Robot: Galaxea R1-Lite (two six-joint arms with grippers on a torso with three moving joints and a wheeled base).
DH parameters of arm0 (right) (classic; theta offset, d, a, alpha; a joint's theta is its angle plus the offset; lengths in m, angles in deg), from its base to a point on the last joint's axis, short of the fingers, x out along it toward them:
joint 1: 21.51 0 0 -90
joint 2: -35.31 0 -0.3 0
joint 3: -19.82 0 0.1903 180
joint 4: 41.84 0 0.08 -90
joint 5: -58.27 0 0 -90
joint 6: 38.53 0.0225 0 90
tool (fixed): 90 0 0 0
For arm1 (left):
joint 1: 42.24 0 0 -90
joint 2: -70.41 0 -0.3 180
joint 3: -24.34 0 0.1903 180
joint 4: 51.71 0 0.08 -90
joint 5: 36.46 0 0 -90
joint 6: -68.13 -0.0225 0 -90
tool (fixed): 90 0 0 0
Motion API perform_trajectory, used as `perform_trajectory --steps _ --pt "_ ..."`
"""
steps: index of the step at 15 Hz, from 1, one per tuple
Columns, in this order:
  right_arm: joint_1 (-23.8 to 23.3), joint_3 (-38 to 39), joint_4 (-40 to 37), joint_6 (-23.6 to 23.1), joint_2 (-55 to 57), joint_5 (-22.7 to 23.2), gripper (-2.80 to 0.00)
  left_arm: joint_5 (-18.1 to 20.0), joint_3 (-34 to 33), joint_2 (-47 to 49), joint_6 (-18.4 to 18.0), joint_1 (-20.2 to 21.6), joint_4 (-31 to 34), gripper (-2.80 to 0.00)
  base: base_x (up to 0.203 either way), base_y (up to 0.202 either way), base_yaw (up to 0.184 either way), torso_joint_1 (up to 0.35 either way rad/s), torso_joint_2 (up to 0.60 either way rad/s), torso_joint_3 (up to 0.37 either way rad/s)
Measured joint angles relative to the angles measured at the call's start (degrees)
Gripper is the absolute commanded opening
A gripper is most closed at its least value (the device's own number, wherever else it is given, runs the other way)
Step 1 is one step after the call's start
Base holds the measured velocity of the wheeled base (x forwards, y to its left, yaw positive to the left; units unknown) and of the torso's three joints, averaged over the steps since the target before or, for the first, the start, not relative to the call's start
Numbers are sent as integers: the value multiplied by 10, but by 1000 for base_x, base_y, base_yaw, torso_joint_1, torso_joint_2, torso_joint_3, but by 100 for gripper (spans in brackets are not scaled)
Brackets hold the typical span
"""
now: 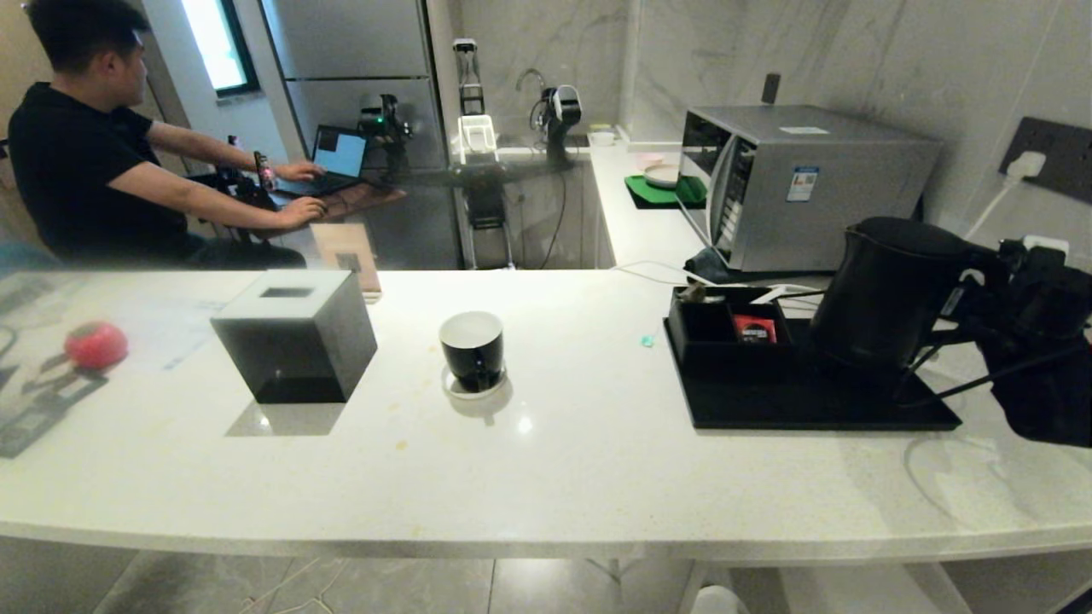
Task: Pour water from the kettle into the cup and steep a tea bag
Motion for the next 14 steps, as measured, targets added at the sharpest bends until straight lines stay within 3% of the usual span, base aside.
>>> perform_trajectory --steps 8,14 --pt "11 86 -1 16 -94 3 -280 0 0 0 0 0 0 -280 0 0 0 0 0 0" --pt "79 146 -24 17 -179 4 -280 0 0 0 0 0 0 -280 0 0 0 0 0 0"
